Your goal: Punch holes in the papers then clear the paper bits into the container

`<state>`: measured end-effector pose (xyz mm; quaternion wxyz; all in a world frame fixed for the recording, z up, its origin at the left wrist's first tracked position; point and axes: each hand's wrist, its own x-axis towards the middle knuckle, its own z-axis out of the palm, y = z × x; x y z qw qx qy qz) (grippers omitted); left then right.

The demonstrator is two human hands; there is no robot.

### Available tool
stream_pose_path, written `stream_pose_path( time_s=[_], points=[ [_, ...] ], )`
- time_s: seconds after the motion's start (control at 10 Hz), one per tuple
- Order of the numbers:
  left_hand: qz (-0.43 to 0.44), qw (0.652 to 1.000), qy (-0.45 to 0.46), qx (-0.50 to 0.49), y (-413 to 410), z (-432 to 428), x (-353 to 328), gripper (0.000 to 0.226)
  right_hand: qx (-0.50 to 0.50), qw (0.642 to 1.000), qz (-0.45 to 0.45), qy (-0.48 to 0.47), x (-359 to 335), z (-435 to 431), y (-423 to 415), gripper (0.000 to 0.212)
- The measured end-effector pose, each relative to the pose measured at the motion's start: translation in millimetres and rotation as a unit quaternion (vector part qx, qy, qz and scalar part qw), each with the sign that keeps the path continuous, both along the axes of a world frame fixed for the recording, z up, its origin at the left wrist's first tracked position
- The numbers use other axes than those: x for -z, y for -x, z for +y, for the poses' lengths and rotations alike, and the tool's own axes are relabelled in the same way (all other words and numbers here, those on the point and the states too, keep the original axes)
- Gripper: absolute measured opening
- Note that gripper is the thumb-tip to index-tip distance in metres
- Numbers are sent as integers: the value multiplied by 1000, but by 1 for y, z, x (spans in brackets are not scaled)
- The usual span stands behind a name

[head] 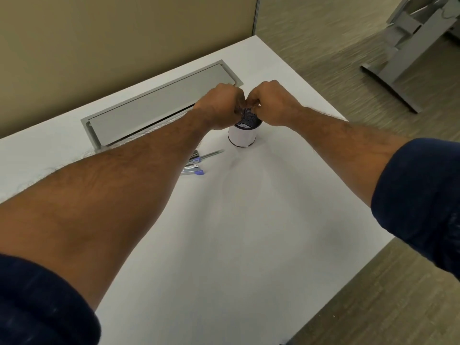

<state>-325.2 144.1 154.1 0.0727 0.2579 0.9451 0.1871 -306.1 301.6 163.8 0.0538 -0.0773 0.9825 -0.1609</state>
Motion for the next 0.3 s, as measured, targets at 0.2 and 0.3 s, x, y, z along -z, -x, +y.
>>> stream_pose_path(
  time_s=[0.2, 0.3],
  points=[
    [-3, 1000, 8, 8, -13, -14, -4, 42, 21, 1000, -13, 7, -5, -3, -11, 30],
    [10, 1000, 18, -3, -25, -25, -5, 47, 41, 998, 14, 38, -5, -4, -21, 23]
  ],
)
